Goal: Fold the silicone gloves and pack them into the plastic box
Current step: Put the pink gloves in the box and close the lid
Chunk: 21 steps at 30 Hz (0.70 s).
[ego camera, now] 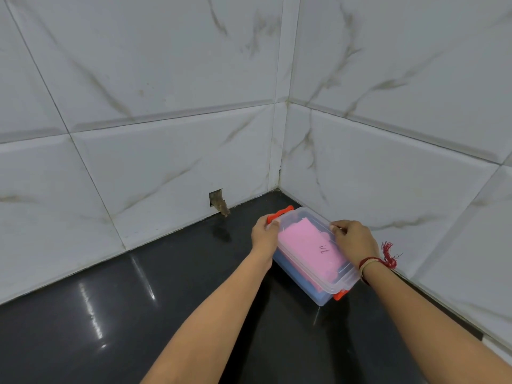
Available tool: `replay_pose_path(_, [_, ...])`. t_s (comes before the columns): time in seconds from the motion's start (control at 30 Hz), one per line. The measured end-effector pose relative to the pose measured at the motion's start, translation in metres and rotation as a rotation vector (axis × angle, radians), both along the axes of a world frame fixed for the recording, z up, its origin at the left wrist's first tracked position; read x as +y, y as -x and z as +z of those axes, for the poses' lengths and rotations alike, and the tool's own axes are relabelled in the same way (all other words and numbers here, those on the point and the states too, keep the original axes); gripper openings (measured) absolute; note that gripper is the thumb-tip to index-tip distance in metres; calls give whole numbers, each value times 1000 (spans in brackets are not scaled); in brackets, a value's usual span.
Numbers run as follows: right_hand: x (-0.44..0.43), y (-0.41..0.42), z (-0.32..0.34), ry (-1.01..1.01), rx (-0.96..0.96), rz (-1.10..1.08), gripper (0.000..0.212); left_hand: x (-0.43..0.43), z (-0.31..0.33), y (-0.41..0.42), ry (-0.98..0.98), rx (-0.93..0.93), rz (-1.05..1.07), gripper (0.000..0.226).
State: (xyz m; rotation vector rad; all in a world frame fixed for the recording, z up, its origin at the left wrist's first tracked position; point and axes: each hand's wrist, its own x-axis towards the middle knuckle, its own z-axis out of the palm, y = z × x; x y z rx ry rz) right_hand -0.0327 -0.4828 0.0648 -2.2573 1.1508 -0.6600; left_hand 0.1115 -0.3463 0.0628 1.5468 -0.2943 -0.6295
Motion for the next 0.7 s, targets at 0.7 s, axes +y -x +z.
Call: replay_pose_path(0.7, [1, 2, 2, -50, -10, 19, 27, 48, 13, 94, -434, -1229, -615, 40])
